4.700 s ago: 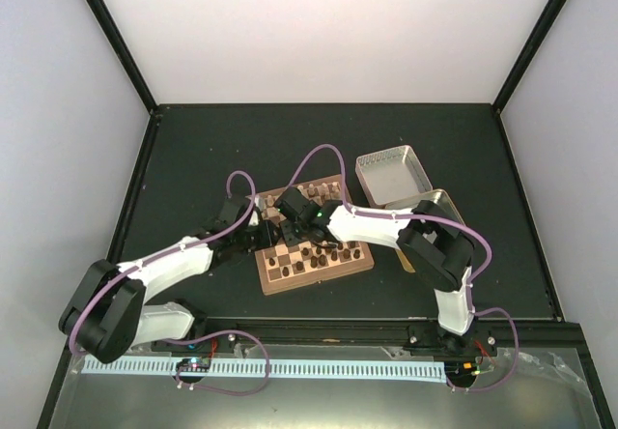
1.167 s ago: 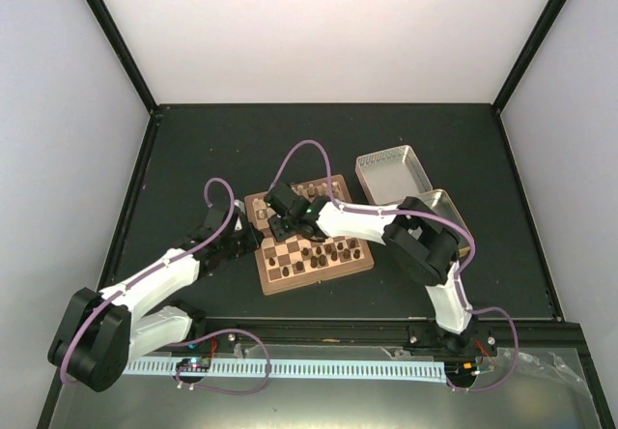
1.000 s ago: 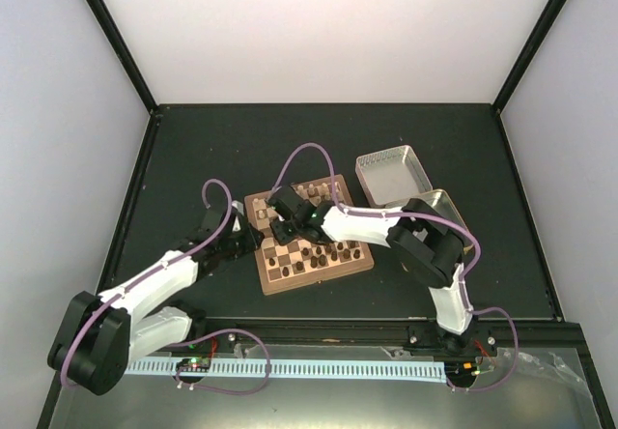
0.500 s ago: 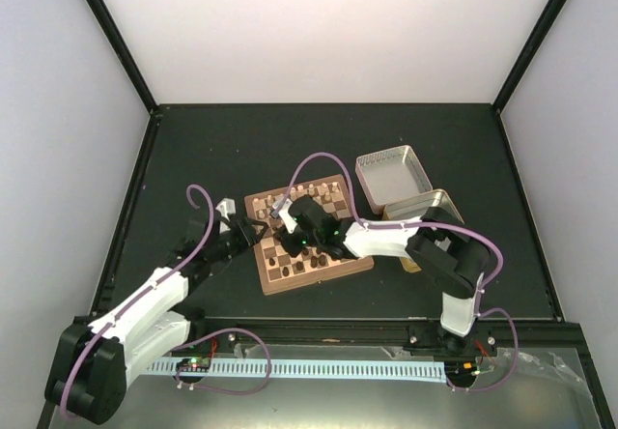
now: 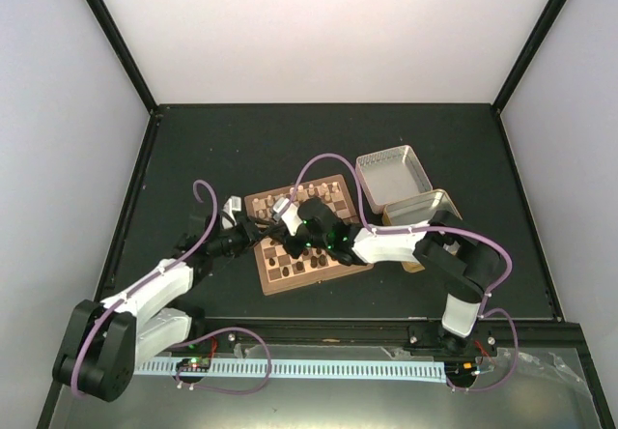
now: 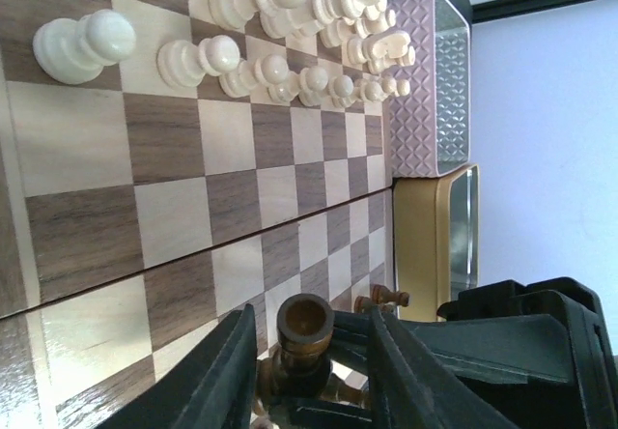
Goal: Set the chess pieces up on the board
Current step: Pick up the chess piece from the chessboard.
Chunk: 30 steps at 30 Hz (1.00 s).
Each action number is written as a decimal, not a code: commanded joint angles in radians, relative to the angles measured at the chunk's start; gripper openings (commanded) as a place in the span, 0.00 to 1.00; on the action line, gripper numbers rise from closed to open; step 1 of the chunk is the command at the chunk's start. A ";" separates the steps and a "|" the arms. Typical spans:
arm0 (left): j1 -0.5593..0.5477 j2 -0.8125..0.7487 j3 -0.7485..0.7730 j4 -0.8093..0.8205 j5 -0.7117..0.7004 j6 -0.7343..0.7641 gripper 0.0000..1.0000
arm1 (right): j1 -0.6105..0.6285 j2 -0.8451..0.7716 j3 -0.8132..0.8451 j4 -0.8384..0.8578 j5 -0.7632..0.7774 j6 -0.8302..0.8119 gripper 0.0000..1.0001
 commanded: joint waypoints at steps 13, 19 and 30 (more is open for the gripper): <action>0.013 0.071 0.020 0.096 0.070 0.018 0.12 | 0.005 -0.025 -0.003 0.075 -0.052 -0.019 0.08; 0.013 0.078 0.020 0.092 0.066 0.047 0.01 | 0.004 -0.019 0.015 0.025 -0.031 0.005 0.17; 0.013 0.042 0.020 0.077 -0.007 0.072 0.01 | -0.001 -0.007 0.058 -0.145 -0.002 0.102 0.40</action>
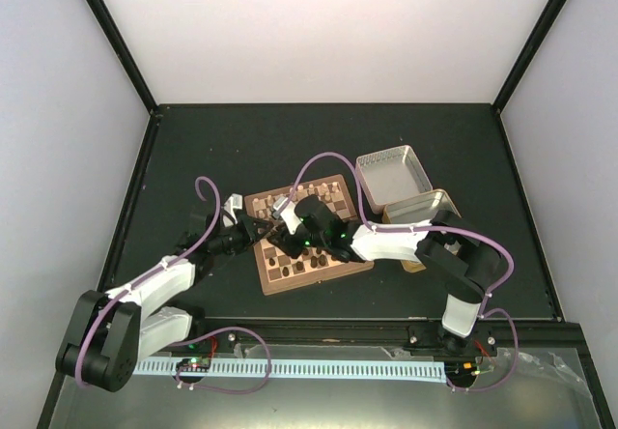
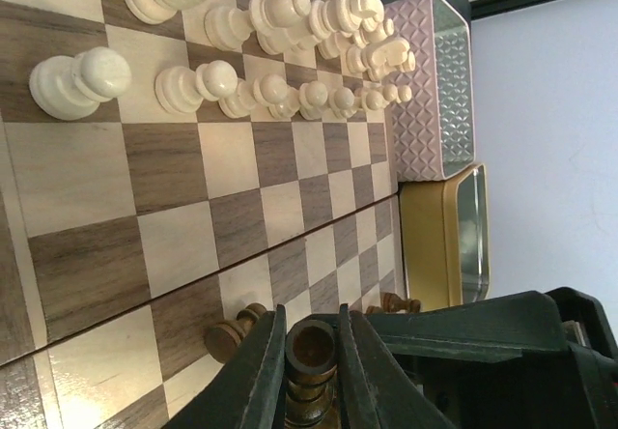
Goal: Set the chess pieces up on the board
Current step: Pick up the chess piece from the chessboard.
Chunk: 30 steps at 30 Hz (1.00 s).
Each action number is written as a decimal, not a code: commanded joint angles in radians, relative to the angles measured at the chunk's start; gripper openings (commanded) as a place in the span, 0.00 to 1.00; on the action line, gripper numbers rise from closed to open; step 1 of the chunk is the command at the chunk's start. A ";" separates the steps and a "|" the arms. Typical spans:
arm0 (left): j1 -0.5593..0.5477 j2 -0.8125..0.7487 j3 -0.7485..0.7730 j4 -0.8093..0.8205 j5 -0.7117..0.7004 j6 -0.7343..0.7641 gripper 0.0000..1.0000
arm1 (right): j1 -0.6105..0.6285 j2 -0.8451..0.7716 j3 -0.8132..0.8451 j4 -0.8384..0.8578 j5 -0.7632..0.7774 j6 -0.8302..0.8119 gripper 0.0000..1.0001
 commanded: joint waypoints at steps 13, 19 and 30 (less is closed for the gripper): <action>0.003 -0.082 0.023 -0.027 -0.020 -0.031 0.02 | -0.004 -0.045 -0.004 -0.091 0.031 0.034 0.32; 0.003 -0.116 0.034 -0.053 -0.010 -0.054 0.02 | -0.005 -0.055 -0.003 -0.078 0.036 0.049 0.12; 0.000 -0.178 0.043 -0.141 -0.116 0.131 0.02 | -0.008 -0.149 -0.062 -0.123 0.172 0.080 0.01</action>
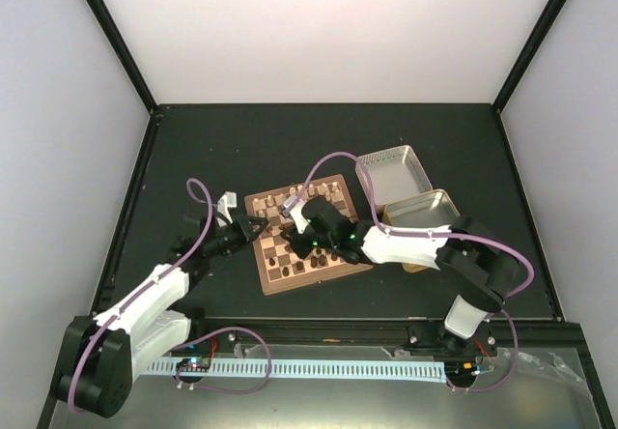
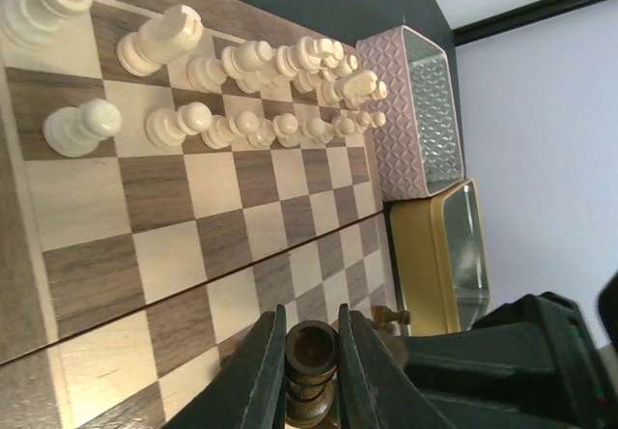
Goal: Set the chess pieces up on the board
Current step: Pick up the chess piece from the chessboard, then place the chess piece on the chessboard.
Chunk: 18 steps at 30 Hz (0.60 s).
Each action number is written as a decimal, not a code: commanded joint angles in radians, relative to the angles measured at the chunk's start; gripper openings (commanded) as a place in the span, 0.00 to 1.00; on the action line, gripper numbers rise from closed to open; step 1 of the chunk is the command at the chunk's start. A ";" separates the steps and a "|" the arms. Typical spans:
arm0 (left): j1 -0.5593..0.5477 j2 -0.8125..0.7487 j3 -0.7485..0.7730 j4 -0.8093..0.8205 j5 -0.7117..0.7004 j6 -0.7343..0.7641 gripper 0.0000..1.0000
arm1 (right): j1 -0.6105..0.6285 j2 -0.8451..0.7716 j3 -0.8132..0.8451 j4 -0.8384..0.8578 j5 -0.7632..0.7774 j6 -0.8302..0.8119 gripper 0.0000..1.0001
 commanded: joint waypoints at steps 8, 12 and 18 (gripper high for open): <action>-0.201 -0.100 0.093 -0.186 -0.382 0.357 0.01 | -0.011 -0.170 -0.037 -0.148 0.285 0.118 0.01; -0.340 -0.057 0.084 -0.192 -0.604 0.390 0.01 | -0.011 -0.211 -0.036 -0.176 0.311 0.147 0.02; -0.408 0.015 0.023 -0.065 -0.772 0.406 0.02 | -0.013 -0.254 -0.053 -0.184 0.308 0.146 0.02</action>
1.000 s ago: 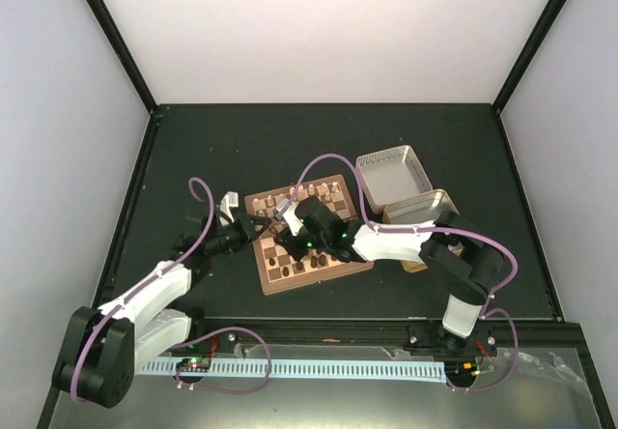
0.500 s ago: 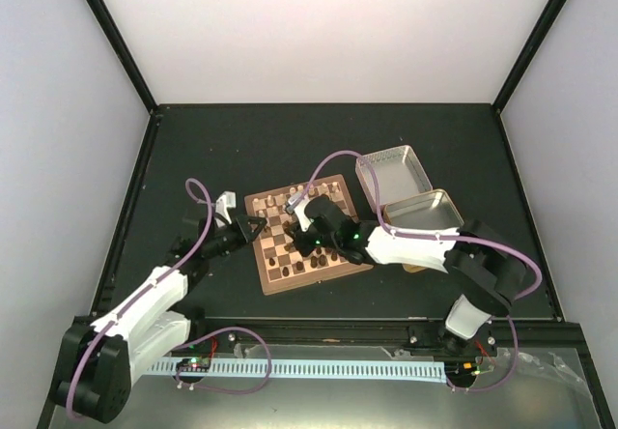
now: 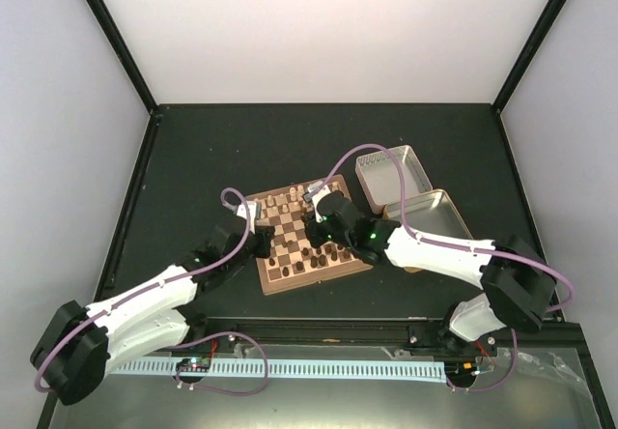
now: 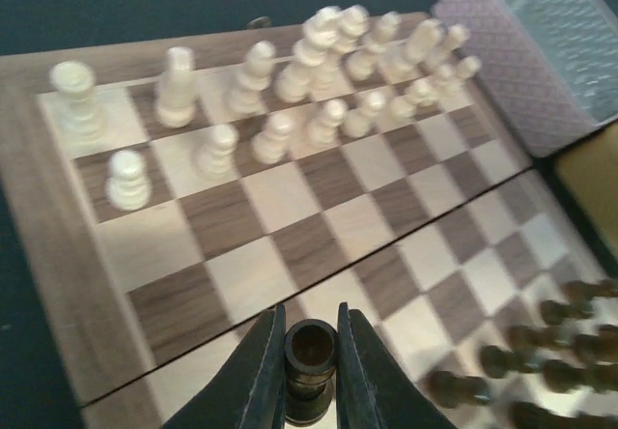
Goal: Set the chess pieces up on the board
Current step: Place the chess piece on the chessboard.
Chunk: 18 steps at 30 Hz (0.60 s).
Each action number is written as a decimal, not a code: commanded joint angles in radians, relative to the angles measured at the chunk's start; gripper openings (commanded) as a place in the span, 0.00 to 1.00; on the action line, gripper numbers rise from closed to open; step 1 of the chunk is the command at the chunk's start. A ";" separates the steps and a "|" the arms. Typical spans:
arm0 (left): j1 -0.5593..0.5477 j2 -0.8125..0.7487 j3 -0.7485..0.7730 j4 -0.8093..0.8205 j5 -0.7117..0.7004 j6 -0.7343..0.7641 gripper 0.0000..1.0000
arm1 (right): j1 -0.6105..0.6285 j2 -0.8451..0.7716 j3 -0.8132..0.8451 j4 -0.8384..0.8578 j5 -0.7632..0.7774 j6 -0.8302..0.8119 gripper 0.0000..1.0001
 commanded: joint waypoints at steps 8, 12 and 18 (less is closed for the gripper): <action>-0.056 0.136 -0.083 0.173 -0.227 0.062 0.06 | -0.006 -0.064 -0.030 -0.020 0.042 0.011 0.03; -0.059 0.132 -0.118 0.200 -0.217 0.051 0.13 | -0.006 -0.070 -0.030 -0.023 0.040 0.007 0.03; -0.060 0.026 -0.109 0.089 -0.190 0.008 0.51 | -0.006 -0.086 -0.027 -0.029 0.031 0.009 0.04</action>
